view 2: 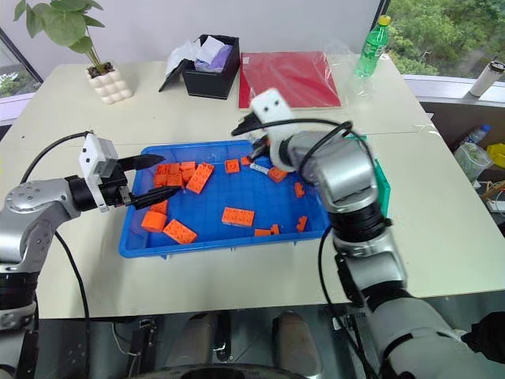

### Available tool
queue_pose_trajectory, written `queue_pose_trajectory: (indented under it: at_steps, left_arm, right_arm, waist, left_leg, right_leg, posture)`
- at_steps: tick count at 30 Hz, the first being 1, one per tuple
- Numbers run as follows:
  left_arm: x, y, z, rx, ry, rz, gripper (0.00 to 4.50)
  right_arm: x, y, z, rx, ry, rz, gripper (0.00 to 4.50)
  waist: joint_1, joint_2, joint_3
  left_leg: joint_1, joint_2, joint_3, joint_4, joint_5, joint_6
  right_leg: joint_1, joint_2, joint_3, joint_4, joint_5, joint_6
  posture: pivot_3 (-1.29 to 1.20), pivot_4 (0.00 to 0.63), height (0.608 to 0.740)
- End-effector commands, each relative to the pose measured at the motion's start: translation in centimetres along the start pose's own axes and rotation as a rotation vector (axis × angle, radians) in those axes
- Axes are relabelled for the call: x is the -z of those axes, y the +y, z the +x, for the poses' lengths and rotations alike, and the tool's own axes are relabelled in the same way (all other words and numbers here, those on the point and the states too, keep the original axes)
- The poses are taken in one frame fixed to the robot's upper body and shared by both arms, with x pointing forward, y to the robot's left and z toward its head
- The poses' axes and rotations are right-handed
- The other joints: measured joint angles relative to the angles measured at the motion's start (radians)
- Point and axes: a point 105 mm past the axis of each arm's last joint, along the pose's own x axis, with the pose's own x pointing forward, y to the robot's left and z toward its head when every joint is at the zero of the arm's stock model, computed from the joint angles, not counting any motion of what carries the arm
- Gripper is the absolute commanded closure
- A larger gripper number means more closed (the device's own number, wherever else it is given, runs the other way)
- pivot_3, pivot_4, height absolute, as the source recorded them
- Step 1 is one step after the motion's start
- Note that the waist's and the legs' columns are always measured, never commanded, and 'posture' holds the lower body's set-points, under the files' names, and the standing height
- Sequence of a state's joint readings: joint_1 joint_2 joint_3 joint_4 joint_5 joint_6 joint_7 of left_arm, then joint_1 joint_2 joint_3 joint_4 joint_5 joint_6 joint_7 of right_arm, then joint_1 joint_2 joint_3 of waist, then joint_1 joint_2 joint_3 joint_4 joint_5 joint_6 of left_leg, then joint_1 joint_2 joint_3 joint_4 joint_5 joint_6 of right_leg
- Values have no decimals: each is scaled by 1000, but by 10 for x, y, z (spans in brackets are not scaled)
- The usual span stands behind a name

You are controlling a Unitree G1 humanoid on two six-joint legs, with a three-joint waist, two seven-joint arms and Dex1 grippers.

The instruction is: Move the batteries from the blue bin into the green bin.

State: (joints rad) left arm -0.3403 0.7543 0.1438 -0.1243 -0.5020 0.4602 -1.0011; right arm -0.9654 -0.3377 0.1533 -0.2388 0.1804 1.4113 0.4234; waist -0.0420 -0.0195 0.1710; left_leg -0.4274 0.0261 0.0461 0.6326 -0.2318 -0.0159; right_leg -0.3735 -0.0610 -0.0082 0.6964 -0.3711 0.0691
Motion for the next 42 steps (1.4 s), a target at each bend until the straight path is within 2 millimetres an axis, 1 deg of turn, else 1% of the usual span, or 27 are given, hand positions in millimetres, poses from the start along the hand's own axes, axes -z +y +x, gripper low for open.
queue_pose_trajectory:
  at_steps: [1,4,7,8,11,14,18,22,24,26,28,31,33,34,35,36,38,39,40,42]
  left_arm:
    - [-7,-1,6,22,-34,30,0]
    - [-7,-3,11,37,-45,24,0]
    - [-7,-2,16,45,-53,22,0]
    - [-7,-2,17,47,-55,21,0]
    - [-7,-1,18,52,-57,20,0]
    - [-7,1,20,54,-58,21,0]
    - [-8,2,21,56,-61,25,0]
    - [-9,3,21,56,-64,29,0]
    - [-10,3,21,54,-65,33,0]
    - [-11,4,20,50,-67,37,0]
    - [-11,4,19,48,-67,38,0]
    - [-11,4,18,45,-65,38,0]
    - [-11,4,17,43,-63,38,0]
    - [-11,4,17,42,-62,38,0]
    - [-11,4,16,41,-61,38,0]
    - [-11,5,16,41,-59,38,0]
    - [-11,5,16,40,-58,38,0]
    - [-11,5,16,41,-55,39,0]
    - [-11,6,16,41,-54,40,0]
    - [-11,7,16,42,-50,43,0]
  right_arm:
    - [-14,-14,-28,40,-45,-27,4436]
    - [-7,-37,-45,121,-20,-28,4436]
    - [13,-59,-58,203,37,-31,4436]
    - [23,-68,-63,233,64,-30,4436]
    - [44,-84,-74,293,118,-28,4436]
    - [54,-91,-79,322,137,-27,4436]
    - [69,-95,-80,347,162,-20,4436]
    - [76,-99,-78,357,170,-17,4436]
    - [80,-101,-77,366,176,-13,3412]
    - [86,-103,-77,369,186,-8,2629]
    - [90,-104,-76,372,195,-7,1536]
    - [93,-105,-76,378,202,-15,44]
    - [89,-108,-77,388,196,-49,44]
    - [82,-110,-77,389,175,-81,44]
    - [73,-111,-76,393,150,-116,44]
    - [60,-111,-75,387,109,-160,44]
    - [39,-108,-72,364,42,-215,44]
    - [26,-101,-68,320,-12,-233,44]
    - [16,-93,-65,273,-48,-238,44]
    - [7,-77,-58,167,-89,-247,44]
  waist:
    - [1,0,0]
    - [1,0,0]
    - [4,0,0]
    - [4,0,0]
    - [5,0,0]
    - [-3,0,0]
    - [1,0,0]
    - [3,0,0]
    - [3,0,0]
    - [3,0,0]
    - [4,0,0]
    - [4,0,0]
    - [4,0,0]
    - [4,0,0]
    - [4,0,0]
    - [2,0,0]
    - [-3,1,0]
    - [-3,1,0]
    - [-3,1,0]
    - [-1,1,0]
  left_leg:
    - [0,0,0,0,0,0]
    - [0,0,0,0,0,0]
    - [0,0,0,0,0,0]
    - [0,0,0,0,0,0]
    - [0,0,0,0,0,0]
    - [0,1,1,0,0,0]
    - [0,1,1,-1,0,0]
    - [0,1,1,0,0,0]
    - [0,1,1,0,0,0]
    - [0,1,1,0,0,0]
    - [0,1,1,0,0,0]
    - [0,1,1,0,0,0]
    - [0,1,1,0,0,0]
    - [0,1,1,0,0,0]
    - [0,1,1,0,0,0]
    - [0,1,1,0,0,0]
    - [0,1,1,0,0,0]
    - [0,1,1,0,0,0]
    - [0,2,1,0,0,0]
    - [0,2,1,-1,0,0]
  right_leg:
    - [0,0,0,0,0,0]
    - [0,0,0,-1,0,0]
    - [1,0,0,-2,0,0]
    - [2,0,0,-4,0,0]
    - [2,0,0,-5,0,0]
    - [2,0,0,-6,0,0]
    - [2,2,1,-6,0,0]
    - [3,1,1,-6,0,0]
    - [3,1,1,-6,0,0]
    - [3,1,1,-6,0,0]
    - [3,1,1,-6,0,0]
    - [3,1,1,-6,0,0]
    - [3,1,1,-6,0,0]
    - [3,1,1,-6,0,0]
    - [3,1,1,-6,0,0]
    - [3,1,1,-6,0,0]
    - [3,1,1,-6,0,0]
    - [2,2,1,-6,0,0]
    - [2,3,1,-6,0,0]
    - [2,4,1,-6,0,0]
  posture:
    - [0,150,740]
    - [0,150,740]
    - [0,150,740]
    - [0,150,740]
    - [0,150,740]
    - [0,150,740]
    - [0,150,740]
    - [0,150,740]
    - [0,150,740]
    - [0,150,740]
    - [0,150,740]
    - [0,150,740]
    - [0,150,740]
    - [0,150,740]
    - [0,150,740]
    - [0,150,740]
    - [0,150,740]
    - [0,150,740]
    - [0,150,740]
    - [0,150,740]
